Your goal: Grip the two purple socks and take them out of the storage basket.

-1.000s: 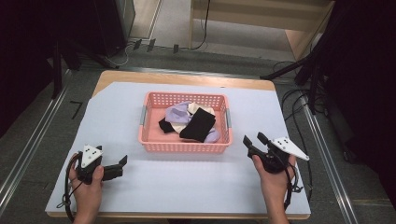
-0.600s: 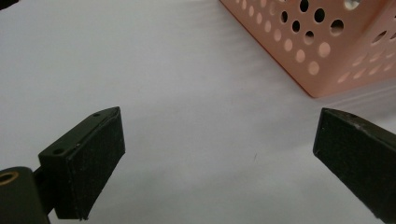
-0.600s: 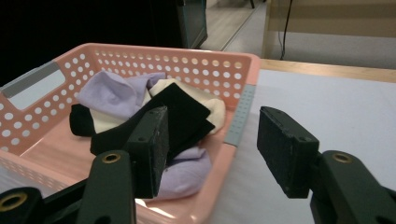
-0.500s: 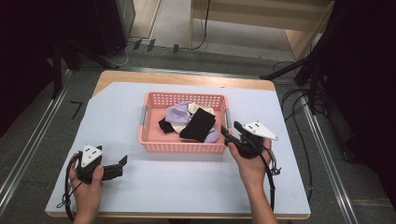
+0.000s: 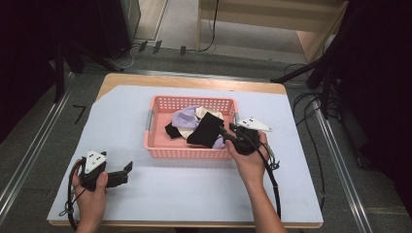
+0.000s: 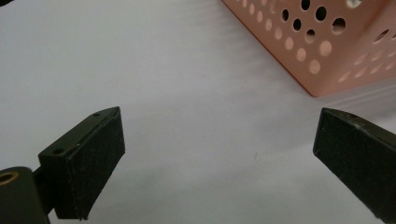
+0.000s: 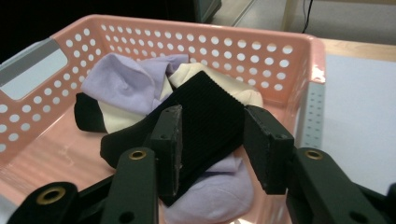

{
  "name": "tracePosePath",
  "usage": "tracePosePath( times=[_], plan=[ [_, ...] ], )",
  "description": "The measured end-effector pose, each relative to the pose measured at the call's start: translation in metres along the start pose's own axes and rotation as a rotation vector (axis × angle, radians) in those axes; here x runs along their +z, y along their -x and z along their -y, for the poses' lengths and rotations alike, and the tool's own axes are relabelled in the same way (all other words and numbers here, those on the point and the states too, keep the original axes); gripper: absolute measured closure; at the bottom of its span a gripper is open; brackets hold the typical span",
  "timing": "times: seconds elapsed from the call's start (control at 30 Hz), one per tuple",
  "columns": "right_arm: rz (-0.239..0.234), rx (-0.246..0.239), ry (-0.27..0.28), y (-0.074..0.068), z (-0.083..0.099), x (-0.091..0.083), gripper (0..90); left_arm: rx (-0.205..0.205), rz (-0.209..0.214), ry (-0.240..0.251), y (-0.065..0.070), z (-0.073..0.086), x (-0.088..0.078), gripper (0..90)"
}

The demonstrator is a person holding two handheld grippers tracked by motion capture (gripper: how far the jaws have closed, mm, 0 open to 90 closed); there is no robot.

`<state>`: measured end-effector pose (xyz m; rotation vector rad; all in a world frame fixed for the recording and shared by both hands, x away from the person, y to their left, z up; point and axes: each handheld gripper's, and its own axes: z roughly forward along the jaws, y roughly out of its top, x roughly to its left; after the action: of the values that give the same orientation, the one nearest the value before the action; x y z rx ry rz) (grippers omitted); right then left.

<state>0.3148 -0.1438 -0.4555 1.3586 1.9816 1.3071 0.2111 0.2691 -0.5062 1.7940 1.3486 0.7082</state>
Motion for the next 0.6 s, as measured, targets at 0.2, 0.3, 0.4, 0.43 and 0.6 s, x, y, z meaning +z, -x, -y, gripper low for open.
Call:
tracePosePath(
  times=[0.2, 0.3, 0.4, 0.43, 0.6],
  plan=[
    [0.025, -0.021, -0.067, -0.002, -0.002, 0.017, 68.1, 0.001, 0.003, -0.003, 0.0, 0.0, 0.0, 3.0],
    [0.042, -0.029, -0.099, -0.004, -0.004, 0.023, 73.3, 0.0, 0.002, -0.003, 0.0, 0.0, 0.001, 3.0],
    [0.043, -0.041, -0.129, -0.005, -0.006, 0.027, 76.5, -0.001, 0.001, -0.004, 0.0, 0.0, 0.001, 3.0],
    [0.043, -0.034, -0.147, -0.006, -0.006, 0.03, 77.5, -0.002, 0.001, -0.005, 0.0, 0.0, 0.001, 3.0],
    [0.115, -0.086, -0.267, -0.014, -0.009, 0.041, 82.9, 0.002, -0.002, -0.009, 0.0, 0.0, 0.001, 3.0]
  ],
)
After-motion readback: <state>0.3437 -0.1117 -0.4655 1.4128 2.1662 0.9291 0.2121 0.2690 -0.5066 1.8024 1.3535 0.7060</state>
